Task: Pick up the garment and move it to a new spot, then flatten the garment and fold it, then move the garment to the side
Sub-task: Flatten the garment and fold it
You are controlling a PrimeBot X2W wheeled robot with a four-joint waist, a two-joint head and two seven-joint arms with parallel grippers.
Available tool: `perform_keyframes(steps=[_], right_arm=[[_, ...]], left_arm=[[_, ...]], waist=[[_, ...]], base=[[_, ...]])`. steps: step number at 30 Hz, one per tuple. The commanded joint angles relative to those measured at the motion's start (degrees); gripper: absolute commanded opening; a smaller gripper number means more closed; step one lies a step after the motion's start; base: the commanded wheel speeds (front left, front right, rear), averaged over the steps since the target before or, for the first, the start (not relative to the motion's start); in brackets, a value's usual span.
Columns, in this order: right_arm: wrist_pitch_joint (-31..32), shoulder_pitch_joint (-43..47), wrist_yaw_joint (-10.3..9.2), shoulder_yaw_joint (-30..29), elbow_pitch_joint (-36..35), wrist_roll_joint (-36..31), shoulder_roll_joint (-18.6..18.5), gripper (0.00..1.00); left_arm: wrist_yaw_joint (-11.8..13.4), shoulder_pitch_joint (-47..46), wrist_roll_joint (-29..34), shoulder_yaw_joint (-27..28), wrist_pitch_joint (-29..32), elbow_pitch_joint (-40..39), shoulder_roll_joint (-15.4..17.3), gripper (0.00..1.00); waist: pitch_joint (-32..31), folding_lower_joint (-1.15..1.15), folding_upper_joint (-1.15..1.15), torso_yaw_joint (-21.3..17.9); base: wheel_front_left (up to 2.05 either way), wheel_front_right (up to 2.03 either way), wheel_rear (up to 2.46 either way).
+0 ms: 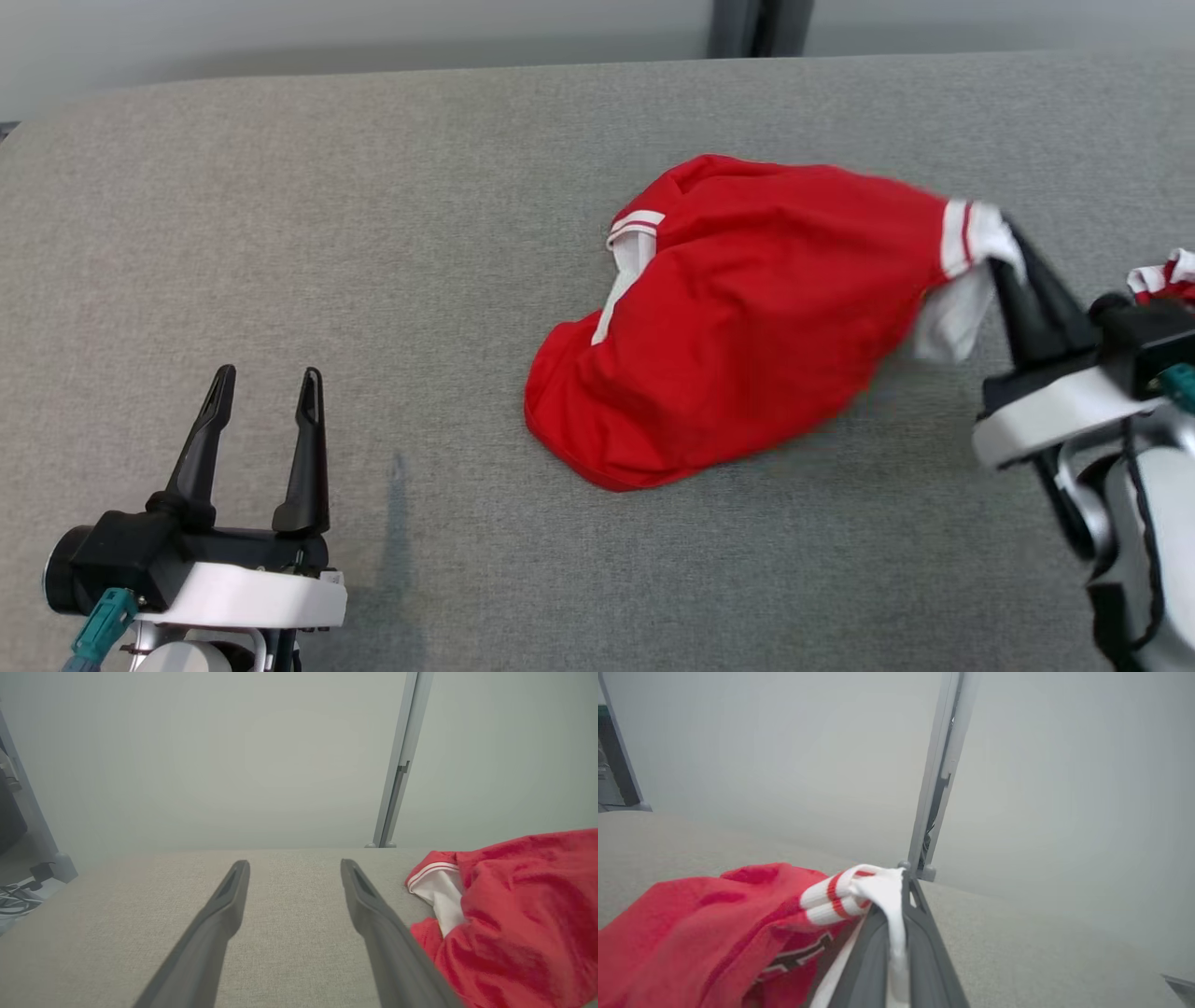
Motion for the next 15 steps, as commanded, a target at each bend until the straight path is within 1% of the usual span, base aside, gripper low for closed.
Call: perform_keyframes(steps=[1,4,6,9,12,15], right_arm=[[-0.1,-1.2,-0.02,-0.4,-2.1,-1.4,-0.8,0.00],[1.0,-3.8,-0.02,-0.1,-8.7,-4.6,-2.5,0.00],[2.4,-4.9,-0.02,2.3,-12.5,-5.9,-3.5,0.00],[7.1,-4.5,-0.02,7.3,-15.2,-5.0,-4.6,0.00],[11.2,-0.8,-0.02,11.5,-14.2,-2.3,-5.4,0.00],[13.1,3.3,-0.02,14.4,-11.7,0.2,-5.8,0.00]], left_arm=[[-0.2,-0.8,0.0,0.2,-0.3,0.1,0.3,1.00],[-0.4,-0.9,0.1,0.2,-0.3,0.4,0.2,1.00],[-0.6,-0.9,0.2,0.2,-0.4,0.6,0.1,1.00],[-0.7,-0.7,0.2,0.0,-0.4,0.9,-0.1,1.00],[-0.9,-1.0,0.3,-0.1,-0.4,1.0,-0.4,1.00],[-1.2,-1.3,0.3,0.0,-0.4,1.1,-0.6,1.00]], waist=[[-0.4,0.00,0.00,-0.7],[-0.7,0.00,0.00,-1.4],[-1.0,0.00,0.00,-1.7],[-1.0,0.00,0.00,-1.9],[-0.7,0.00,0.00,-1.9],[-0.3,0.00,0.00,-2.1]], base=[[0.00,0.00,0.00],[0.00,0.00,0.00],[0.00,0.00,0.00],[0.00,0.00,0.00],[0.00,0.00,0.00],[0.00,0.00,0.00]])
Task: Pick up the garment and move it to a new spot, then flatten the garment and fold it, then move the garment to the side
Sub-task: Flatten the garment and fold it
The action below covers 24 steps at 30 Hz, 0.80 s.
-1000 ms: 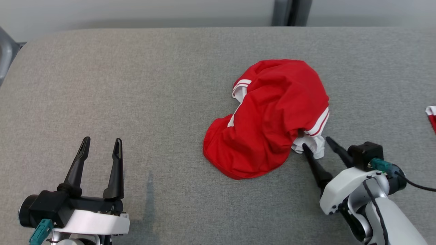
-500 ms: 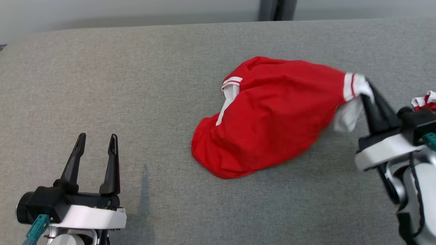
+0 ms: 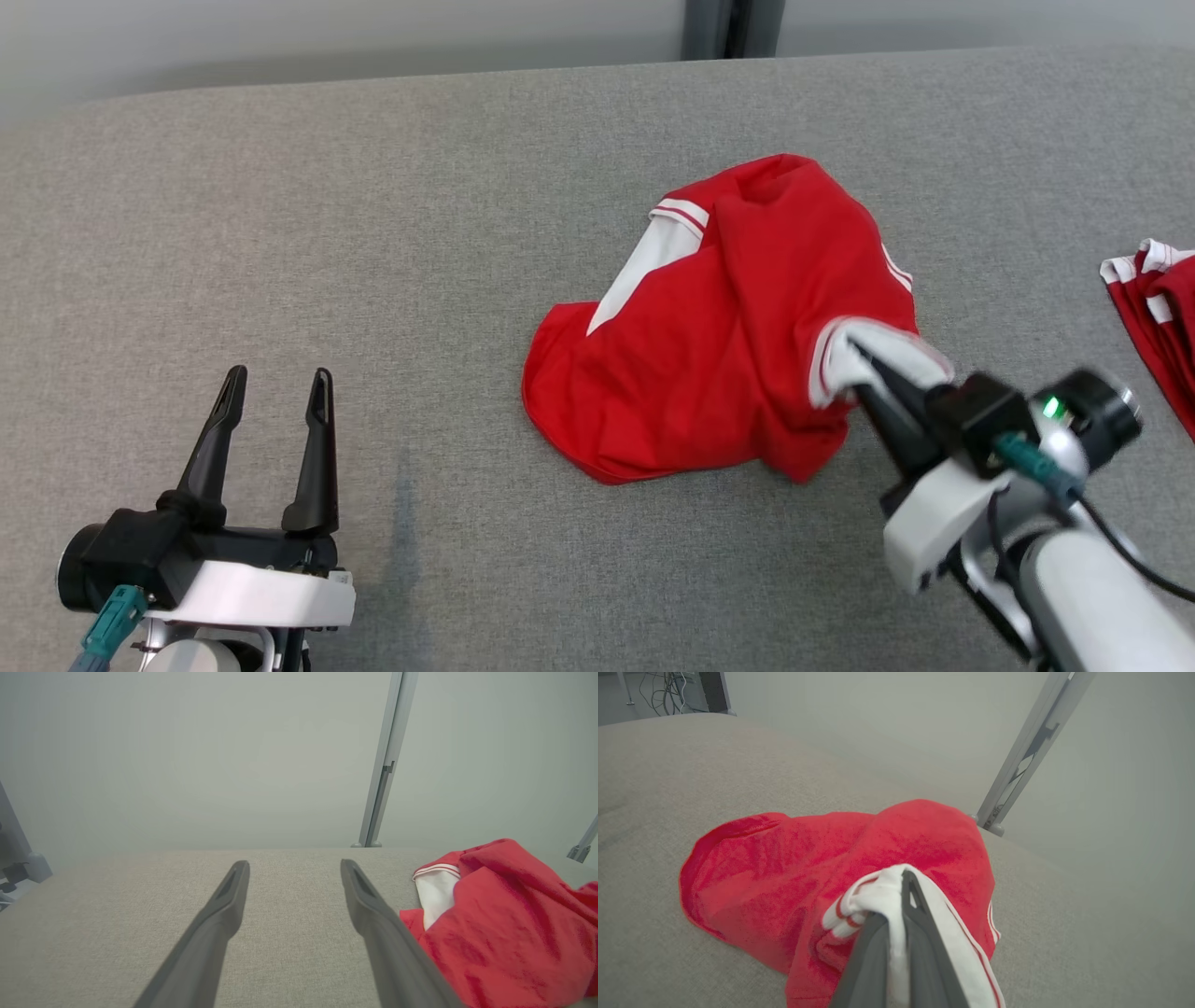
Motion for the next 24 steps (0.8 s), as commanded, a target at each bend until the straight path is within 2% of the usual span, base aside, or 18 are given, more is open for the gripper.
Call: perform_keyframes(steps=[1,8,11,12,13,14,20,24], right_arm=[[0.1,1.5,-0.02,0.5,1.0,0.9,-0.2,0.00],[-1.8,7.1,-0.02,4.5,9.6,5.5,2.1,0.00],[-3.8,7.4,-0.02,4.1,11.8,7.6,3.8,0.00],[-4.7,7.4,-0.02,3.6,12.1,7.9,4.2,0.35],[-5.7,7.5,-0.02,2.8,12.2,8.4,4.7,0.76],[-6.5,7.8,-0.02,2.2,12.0,8.7,5.1,1.00],[-10.6,10.6,-0.02,-3.1,6.6,9.8,6.2,1.00],[-11.0,12.7,-0.02,-7.5,0.9,9.1,5.7,1.00]], left_arm=[[-0.4,-1.0,0.2,0.2,-0.1,0.1,0.2,1.00],[-0.8,-1.4,0.9,0.3,-0.2,0.2,0.4,1.00],[-0.8,-1.4,1.0,0.4,-0.2,0.3,0.6,1.00],[-0.7,-1.4,1.1,0.5,-0.2,0.4,0.8,1.00],[-0.7,-1.3,1.1,0.5,-0.2,0.3,0.8,1.00],[-0.6,-1.1,1.0,0.6,-0.2,0.4,0.9,1.00],[0.2,0.6,1.1,1.0,-0.2,0.8,1.1,1.00],[0.9,2.0,0.9,1.2,-0.1,1.0,1.2,1.00]], waist=[[0.2,0.00,0.00,-0.2],[0.7,0.00,0.00,-1.9],[0.4,0.00,0.00,-2.5],[0.2,0.00,0.00,-2.7],[0.0,0.00,0.00,-2.9],[-0.4,0.00,0.00,-3.0],[-3.4,0.00,0.00,-3.5],[-5.4,0.00,0.00,-3.8]], base=[[0.00,0.00,0.00],[0.00,0.00,0.00],[0.00,0.00,0.00],[0.00,0.00,0.00],[0.00,0.00,0.00],[0.00,0.00,0.00],[0.00,0.00,0.00],[0.00,0.00,0.00]])
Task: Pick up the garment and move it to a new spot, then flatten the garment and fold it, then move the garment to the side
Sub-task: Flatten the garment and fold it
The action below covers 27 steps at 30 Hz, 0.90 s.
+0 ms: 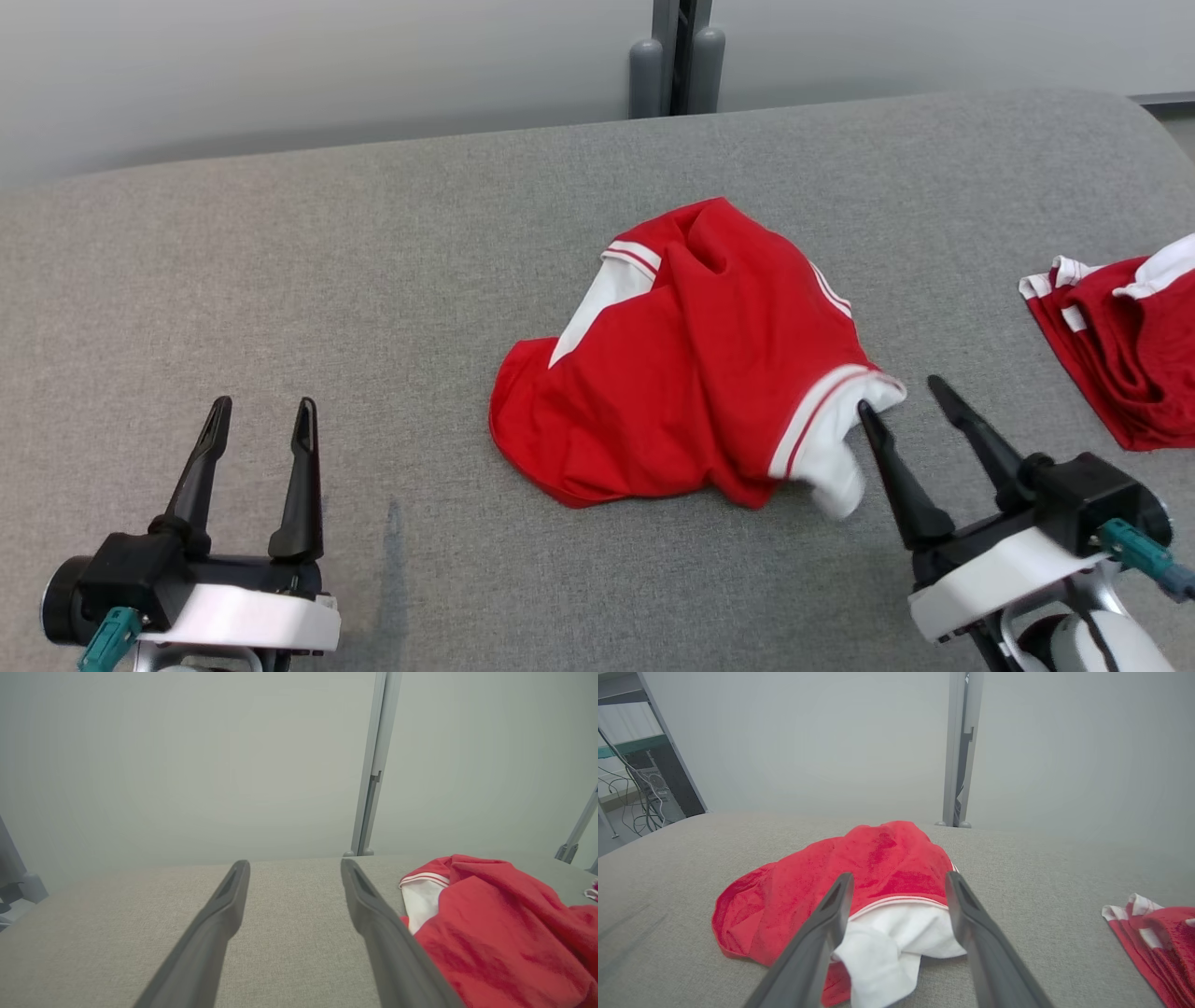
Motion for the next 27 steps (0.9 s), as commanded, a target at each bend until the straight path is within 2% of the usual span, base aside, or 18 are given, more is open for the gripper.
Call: perform_keyframes(steps=[1,14,27], right_arm=[[-0.1,0.9,-0.02,-1.7,-1.9,-0.4,-0.4,1.00],[3.7,6.1,-0.02,-11.8,-15.2,-3.4,0.3,1.00],[5.0,8.0,-0.02,-13.5,-16.3,-2.1,2.4,1.00]], left_arm=[[0.5,0.6,-0.1,0.3,0.0,0.1,0.4,1.00],[1.9,4.8,-0.5,0.2,1.2,-0.9,0.7,1.00],[1.9,4.6,-0.2,-1.7,3.1,-2.9,0.8,1.00]], waist=[[-1.4,0.00,0.00,-0.2],[-6.2,0.00,0.00,-0.3],[-5.8,0.00,0.00,0.1]], base=[[0.00,0.00,0.00],[0.00,0.00,0.00],[0.00,0.00,0.00]])
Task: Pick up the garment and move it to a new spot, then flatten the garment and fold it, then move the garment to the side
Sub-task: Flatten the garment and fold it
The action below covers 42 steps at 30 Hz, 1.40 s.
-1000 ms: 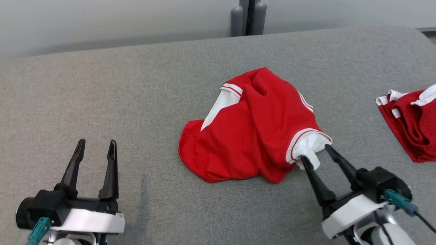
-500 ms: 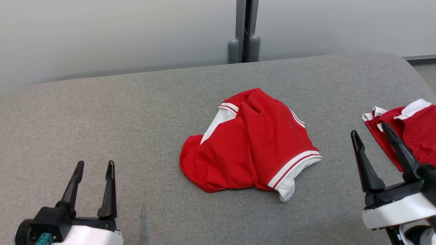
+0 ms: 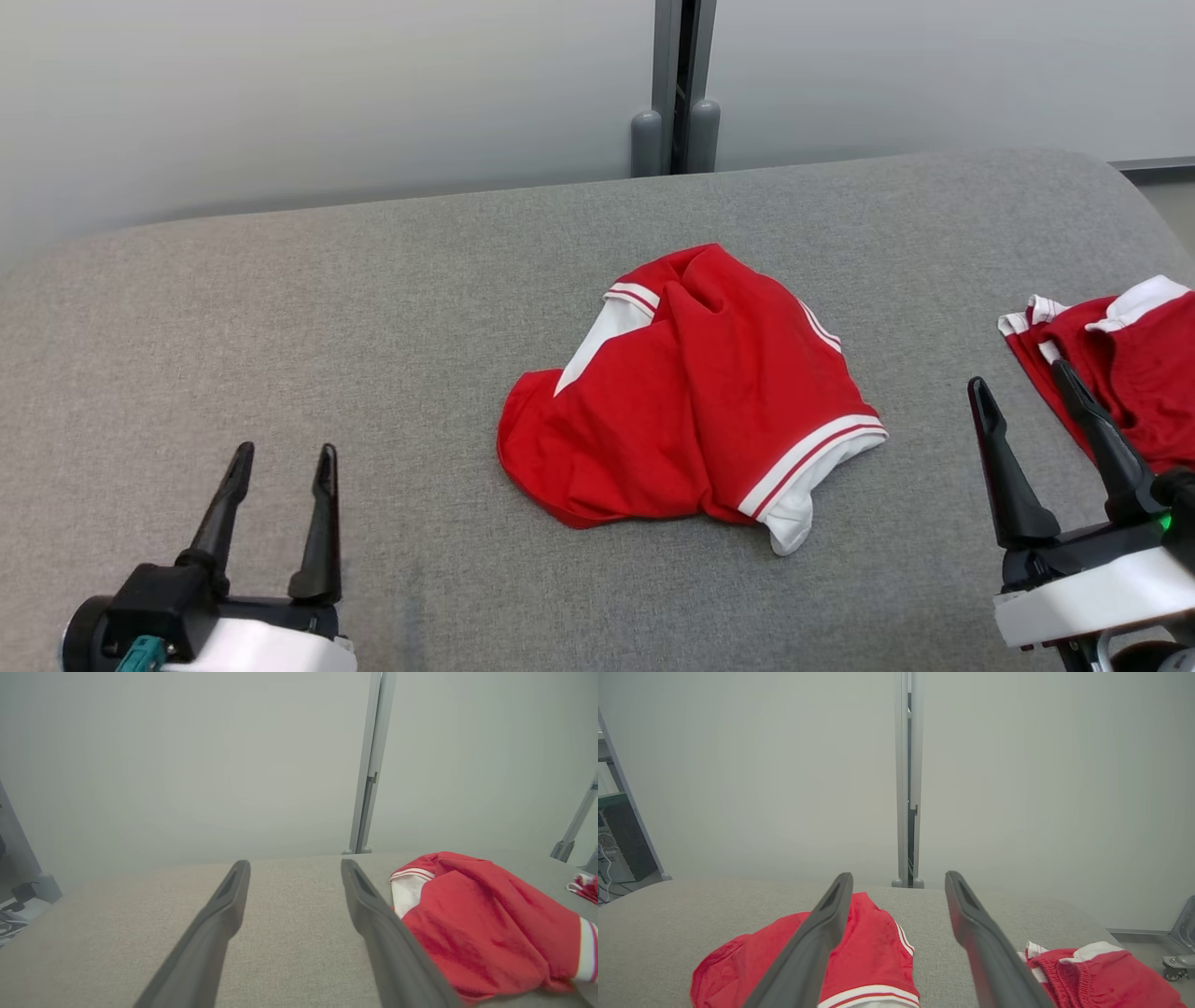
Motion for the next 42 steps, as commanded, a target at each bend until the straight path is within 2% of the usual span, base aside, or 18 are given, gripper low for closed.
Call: perform_keyframes(steps=[1,7,13,17,25,27,28,29,36,42], right_arm=[[0.0,-0.2,-0.02,-0.2,0.5,0.5,-0.2,1.00],[-0.6,-1.8,-0.02,0.4,2.1,1.5,-0.1,1.00],[-1.4,-4.0,-0.02,2.2,3.9,2.2,0.3,1.00],[-2.2,-5.2,-0.02,3.3,5.2,2.7,0.6,1.00],[-3.5,-6.1,-0.02,3.4,7.2,2.9,1.0,1.00],[-3.8,-6.3,-0.02,3.6,7.6,3.0,1.1,1.00],[-3.9,-6.4,-0.02,3.6,7.7,3.1,1.2,1.00],[-4.0,-6.5,-0.02,3.5,7.8,3.2,1.2,1.00],[-4.3,-6.6,-0.02,2.7,8.2,4.0,1.3,1.00],[-4.5,-5.9,-0.02,1.6,8.2,4.4,1.3,1.00]], left_arm=[[-0.5,-1.1,0.4,-1.0,0.6,-0.7,0.1,1.00],[-3.1,-4.9,1.3,-7.0,5.4,-1.6,-1.1,1.00],[-5.4,-9.4,0.5,-12.9,11.8,3.9,-2.9,1.00],[-4.6,-11.4,0.1,-13.5,15.3,9.1,-3.6,1.00],[-2.4,-14.0,-2.2,-11.1,17.9,17.5,-3.9,1.00],[-2.2,-14.5,-2.5,-10.8,18.4,18.9,-3.7,0.45],[-2.4,-14.6,-3.0,-10.6,18.2,19.3,-3.8,0.05],[-2.6,-14.7,-3.2,-10.5,18.4,19.8,-3.7,0.00],[-2.4,-14.9,-4.4,-8.7,15.5,17.7,-2.5,0.00],[-1.4,-13.2,-4.1,-6.7,12.9,8.4,-0.4,0.00]], waist=[[0.4,0.00,0.00,0.0],[2.6,0.00,0.00,-0.7],[5.9,0.00,0.00,-3.6],[7.9,0.00,0.00,-6.0],[9.9,0.00,0.00,-8.4],[10.1,0.00,0.00,-8.7],[10.2,0.00,0.00,-8.8],[10.3,0.00,0.00,-8.8],[10.2,0.00,0.00,-7.8],[9.3,0.00,0.00,-6.2]], base=[[0.00,0.00,0.00],[0.00,0.00,0.00],[0.00,0.00,0.00],[0.00,0.00,0.00],[0.00,0.00,0.00],[0.00,0.00,0.00],[0.00,0.00,0.00],[0.00,0.00,0.00],[0.00,0.00,0.00],[0.00,0.00,0.00]])
